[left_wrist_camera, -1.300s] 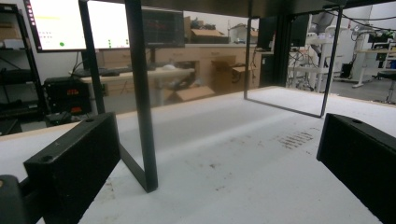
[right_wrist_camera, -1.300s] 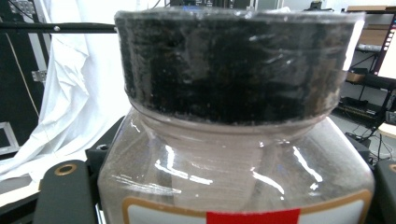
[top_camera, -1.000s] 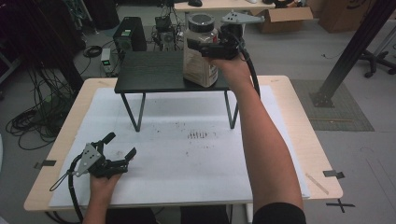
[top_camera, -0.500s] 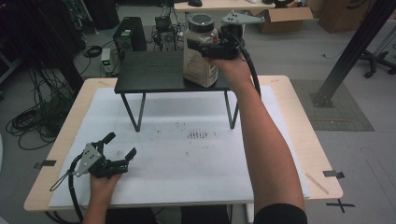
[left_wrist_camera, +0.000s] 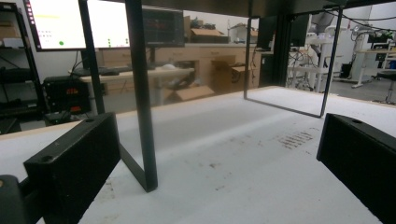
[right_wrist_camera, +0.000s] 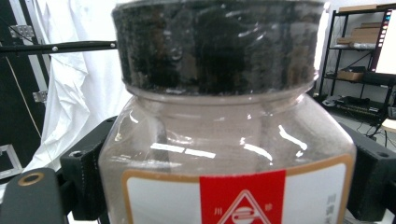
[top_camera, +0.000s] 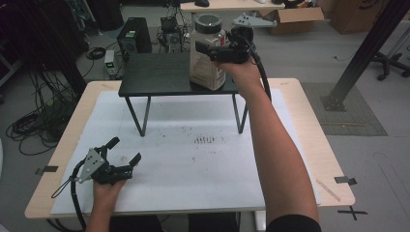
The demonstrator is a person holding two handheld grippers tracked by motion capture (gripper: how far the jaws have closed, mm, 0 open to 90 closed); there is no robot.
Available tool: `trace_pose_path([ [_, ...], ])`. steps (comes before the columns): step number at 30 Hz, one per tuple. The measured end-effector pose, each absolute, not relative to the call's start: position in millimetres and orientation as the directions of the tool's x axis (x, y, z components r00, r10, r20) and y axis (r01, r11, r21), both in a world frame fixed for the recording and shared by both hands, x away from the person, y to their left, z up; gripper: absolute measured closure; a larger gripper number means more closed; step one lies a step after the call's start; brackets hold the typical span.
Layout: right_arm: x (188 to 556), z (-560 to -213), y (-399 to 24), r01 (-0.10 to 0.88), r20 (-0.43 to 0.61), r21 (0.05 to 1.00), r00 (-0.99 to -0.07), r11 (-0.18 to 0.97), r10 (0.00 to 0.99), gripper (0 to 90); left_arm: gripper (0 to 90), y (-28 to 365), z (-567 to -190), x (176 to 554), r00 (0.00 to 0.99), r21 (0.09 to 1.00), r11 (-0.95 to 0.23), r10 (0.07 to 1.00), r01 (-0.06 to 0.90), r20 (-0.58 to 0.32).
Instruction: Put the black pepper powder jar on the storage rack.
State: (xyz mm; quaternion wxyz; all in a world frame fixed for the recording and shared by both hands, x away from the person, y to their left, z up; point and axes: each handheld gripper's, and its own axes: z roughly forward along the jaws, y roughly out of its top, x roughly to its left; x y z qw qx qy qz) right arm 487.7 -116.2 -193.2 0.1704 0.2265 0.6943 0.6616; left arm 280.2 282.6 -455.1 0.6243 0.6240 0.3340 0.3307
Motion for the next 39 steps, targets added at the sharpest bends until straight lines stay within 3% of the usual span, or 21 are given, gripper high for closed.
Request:
trace_pose_path([
  [9,483.5,-192.7,-116.1,0.092,0.082,0.996,-0.845,-0.008,0.529,0.0,0.2,282.5,-455.1,280.0,0.558,1.000,0.000,0.830,0.003,-0.002],
  [39,431.4,-199.5,-168.8,0.013,0.030,0.999,-0.835,-0.036,0.549,0.0,0.2,282.6,-455.0,280.2,0.558,1.000,0.000,0.830,0.006,-0.003],
])
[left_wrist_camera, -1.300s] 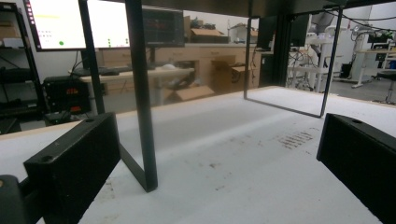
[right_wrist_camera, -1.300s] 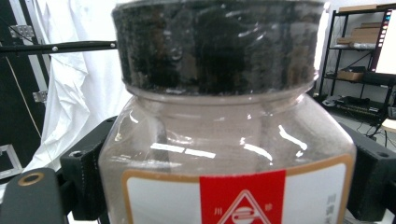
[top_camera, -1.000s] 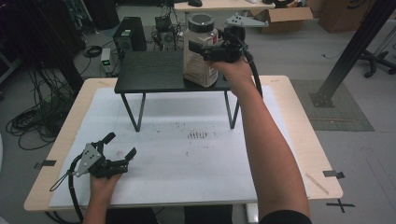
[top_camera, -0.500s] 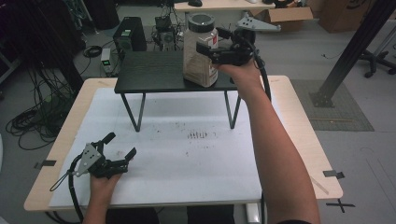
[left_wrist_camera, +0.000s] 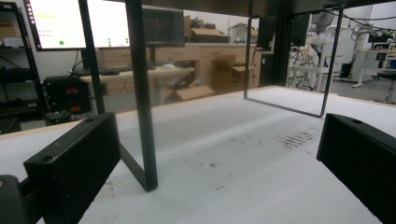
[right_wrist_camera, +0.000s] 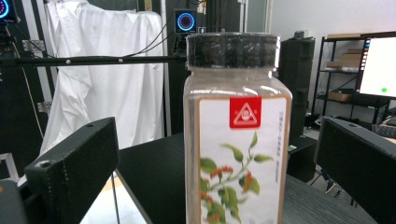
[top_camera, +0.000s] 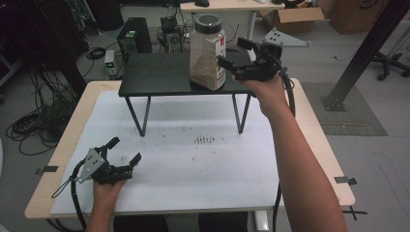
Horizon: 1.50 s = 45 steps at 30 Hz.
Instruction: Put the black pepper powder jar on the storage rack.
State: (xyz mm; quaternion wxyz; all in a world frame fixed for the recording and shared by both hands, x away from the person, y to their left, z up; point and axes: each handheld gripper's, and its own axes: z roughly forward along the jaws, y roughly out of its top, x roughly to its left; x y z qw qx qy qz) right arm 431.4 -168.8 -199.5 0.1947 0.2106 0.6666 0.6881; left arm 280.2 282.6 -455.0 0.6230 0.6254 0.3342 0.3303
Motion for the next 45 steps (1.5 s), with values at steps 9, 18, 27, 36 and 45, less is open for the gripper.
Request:
trace_pose_path([
  [9,411.1,-208.9,-182.6,-0.019,-0.007,1.000,-0.833,-0.016,0.553,0.0,0.2,282.7,-454.9,280.5,0.559,1.000,-0.001,0.829,0.008,-0.004],
  [18,395.6,-220.0,-189.5,-0.028,-0.023,1.000,-0.834,-0.001,0.551,0.0,0.2,282.6,-454.9,280.4,0.559,1.000,-0.001,0.829,0.007,-0.003],
  [27,383.6,-239.5,-194.1,-0.011,-0.014,1.000,-0.840,0.008,0.543,0.0,0.2,282.6,-454.9,280.5,0.559,1.000,-0.002,0.829,0.007,-0.003],
  [36,372.7,-260.1,-199.0,-0.004,-0.008,1.000,-0.840,0.009,0.542,0.0,0.2,282.5,-454.9,280.2,0.558,1.000,-0.004,0.830,0.005,0.000],
  [45,362.5,-279.8,-201.0,-0.001,0.011,1.000,-0.842,-0.021,0.540,0.0,0.2,282.4,-454.9,280.0,0.558,1.000,-0.004,0.830,0.003,0.002],
])
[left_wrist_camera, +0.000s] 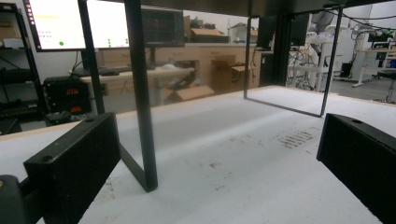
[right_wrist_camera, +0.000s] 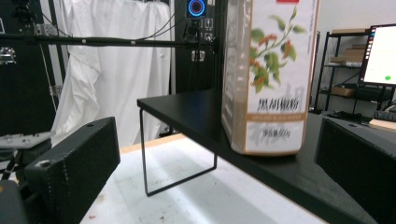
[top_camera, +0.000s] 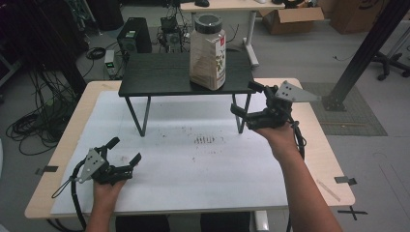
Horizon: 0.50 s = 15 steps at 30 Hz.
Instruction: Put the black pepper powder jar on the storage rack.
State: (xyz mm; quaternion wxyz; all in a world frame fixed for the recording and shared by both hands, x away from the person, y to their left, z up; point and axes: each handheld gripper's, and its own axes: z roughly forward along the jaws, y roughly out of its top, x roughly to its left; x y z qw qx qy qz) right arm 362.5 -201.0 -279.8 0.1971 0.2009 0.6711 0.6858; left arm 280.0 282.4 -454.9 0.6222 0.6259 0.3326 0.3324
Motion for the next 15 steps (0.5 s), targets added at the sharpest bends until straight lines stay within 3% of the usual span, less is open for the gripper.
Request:
trace_pose_path([
  [15,359.5,-318.2,-200.4,0.023,0.028,1.000,-0.834,-0.017,0.550,0.0,0.2,282.5,-454.9,280.2,0.559,1.000,-0.001,0.829,0.005,-0.002],
])
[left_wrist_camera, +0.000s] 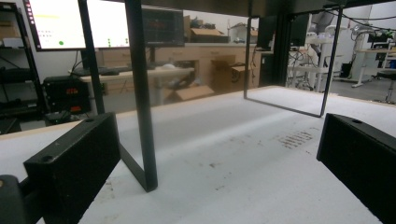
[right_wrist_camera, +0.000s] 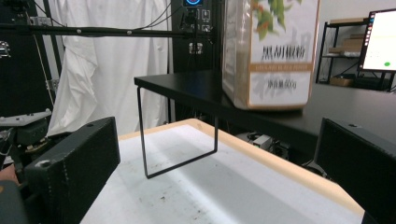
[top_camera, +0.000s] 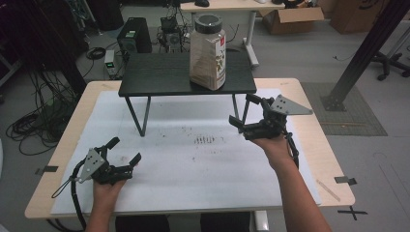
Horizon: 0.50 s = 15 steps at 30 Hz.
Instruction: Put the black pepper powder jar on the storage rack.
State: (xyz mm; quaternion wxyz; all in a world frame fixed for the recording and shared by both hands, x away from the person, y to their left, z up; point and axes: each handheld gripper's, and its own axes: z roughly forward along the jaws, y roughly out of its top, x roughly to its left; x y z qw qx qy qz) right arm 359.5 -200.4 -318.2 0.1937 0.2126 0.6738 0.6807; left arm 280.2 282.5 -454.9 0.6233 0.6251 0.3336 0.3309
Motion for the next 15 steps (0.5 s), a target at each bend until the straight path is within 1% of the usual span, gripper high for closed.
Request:
trace_pose_path([
  [3,359.2,-323.1,-200.1,0.029,0.034,0.999,-0.835,-0.018,0.549,0.0,0.2,282.6,-454.9,280.2,0.559,1.000,0.000,0.829,0.005,-0.002],
  [15,356.0,-364.8,-198.3,0.068,0.073,0.997,-0.828,-0.029,0.555,0.0,0.2,282.6,-454.9,280.2,0.559,1.000,0.000,0.829,0.005,-0.003],
])
